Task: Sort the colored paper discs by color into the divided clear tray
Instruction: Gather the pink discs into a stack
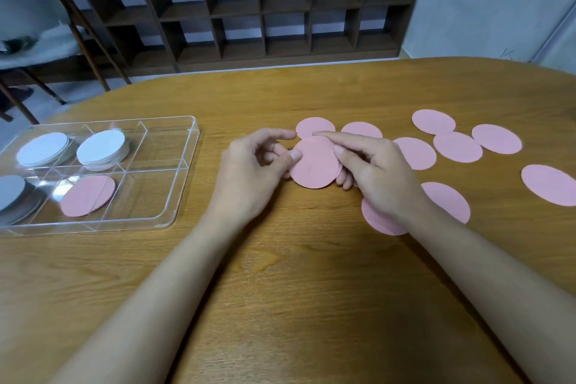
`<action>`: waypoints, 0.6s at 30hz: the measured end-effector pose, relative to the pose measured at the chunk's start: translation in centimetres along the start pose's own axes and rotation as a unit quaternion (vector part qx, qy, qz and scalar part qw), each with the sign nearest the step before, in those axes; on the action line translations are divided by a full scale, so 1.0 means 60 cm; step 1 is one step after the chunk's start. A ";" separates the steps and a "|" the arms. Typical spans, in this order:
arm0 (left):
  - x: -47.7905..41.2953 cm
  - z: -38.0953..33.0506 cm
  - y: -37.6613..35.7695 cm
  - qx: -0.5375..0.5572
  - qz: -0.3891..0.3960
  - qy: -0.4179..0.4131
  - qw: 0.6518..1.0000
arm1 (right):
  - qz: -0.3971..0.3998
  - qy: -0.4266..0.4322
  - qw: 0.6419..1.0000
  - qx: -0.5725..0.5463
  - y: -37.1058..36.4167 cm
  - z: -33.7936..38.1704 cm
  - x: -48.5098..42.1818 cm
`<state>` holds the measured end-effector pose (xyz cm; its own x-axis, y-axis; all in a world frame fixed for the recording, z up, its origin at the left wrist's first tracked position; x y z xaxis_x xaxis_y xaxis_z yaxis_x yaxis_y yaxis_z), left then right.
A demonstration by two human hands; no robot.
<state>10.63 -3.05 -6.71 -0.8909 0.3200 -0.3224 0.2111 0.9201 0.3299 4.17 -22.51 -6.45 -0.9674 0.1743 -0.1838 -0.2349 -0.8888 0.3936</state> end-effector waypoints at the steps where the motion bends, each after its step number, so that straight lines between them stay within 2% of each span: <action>1: 0.001 -0.001 -0.001 -0.019 -0.003 -0.007 1.000 | 0.002 0.001 1.000 0.005 0.000 -0.001 0.000; 9: 0.012 -0.014 -0.008 -0.078 -0.028 -0.048 0.995 | 0.023 0.084 0.982 0.165 0.007 0.019 0.014; 14: 0.021 -0.029 -0.031 -0.150 0.022 -0.120 0.981 | 0.037 0.038 0.982 0.179 0.051 0.015 0.011; 18: 0.019 -0.034 -0.052 -0.197 0.066 -0.163 0.964 | -0.005 0.008 0.987 0.161 0.117 0.003 0.014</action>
<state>8.10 -6.03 -6.29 -0.6799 0.5412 -0.4949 0.0869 0.7296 0.6783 1.69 -28.54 -3.67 -0.9639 0.1729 -0.2024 -0.2646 -0.7053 0.6576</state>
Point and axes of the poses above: each hand's wrist, its own x-axis away from the middle knuckle, its own y-axis out of the back of the hand, z = x × y, the point moved 3 cm from there along -x, towards the middle knuckle, and after that the axes turned 4 degrees about -y, right-handed, at the moved point
